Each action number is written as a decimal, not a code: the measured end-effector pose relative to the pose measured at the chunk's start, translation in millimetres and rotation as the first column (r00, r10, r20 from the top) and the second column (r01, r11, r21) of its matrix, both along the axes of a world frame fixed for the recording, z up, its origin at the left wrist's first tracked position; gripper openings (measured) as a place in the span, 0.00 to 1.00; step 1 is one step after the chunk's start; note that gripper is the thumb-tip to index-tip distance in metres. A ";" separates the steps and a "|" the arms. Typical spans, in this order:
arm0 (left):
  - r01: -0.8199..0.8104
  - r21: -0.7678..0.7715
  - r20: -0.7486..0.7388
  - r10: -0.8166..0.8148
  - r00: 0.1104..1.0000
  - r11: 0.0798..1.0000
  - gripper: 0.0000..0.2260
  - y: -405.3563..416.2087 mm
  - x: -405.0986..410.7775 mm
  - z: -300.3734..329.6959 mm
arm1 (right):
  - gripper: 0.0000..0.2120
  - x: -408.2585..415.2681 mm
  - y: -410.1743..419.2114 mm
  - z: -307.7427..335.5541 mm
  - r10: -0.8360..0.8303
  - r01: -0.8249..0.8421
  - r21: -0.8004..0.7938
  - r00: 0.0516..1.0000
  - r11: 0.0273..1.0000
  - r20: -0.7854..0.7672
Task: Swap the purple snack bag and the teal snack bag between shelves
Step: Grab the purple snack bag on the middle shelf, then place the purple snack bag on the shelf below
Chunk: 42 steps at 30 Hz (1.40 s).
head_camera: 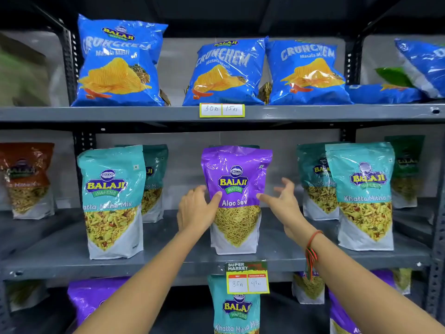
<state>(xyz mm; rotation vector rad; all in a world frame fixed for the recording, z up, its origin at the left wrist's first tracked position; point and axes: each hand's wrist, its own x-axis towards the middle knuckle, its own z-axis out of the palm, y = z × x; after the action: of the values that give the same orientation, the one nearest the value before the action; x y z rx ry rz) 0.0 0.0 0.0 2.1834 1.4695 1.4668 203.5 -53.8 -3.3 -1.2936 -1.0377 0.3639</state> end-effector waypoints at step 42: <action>-0.143 -0.318 0.434 0.278 0.857 0.937 0.07 -103.5 -169.3 -283.4 | 0.07 -146.9 -45.3 -273.1 0.403 -0.349 -0.268 0.897 0.898 0.181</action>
<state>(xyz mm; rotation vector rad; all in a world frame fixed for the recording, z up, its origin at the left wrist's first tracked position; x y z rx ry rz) -169.3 -103.5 -283.4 1.4025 1.6417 1.5965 56.5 -99.1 -276.4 -1.3583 -1.4906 0.6564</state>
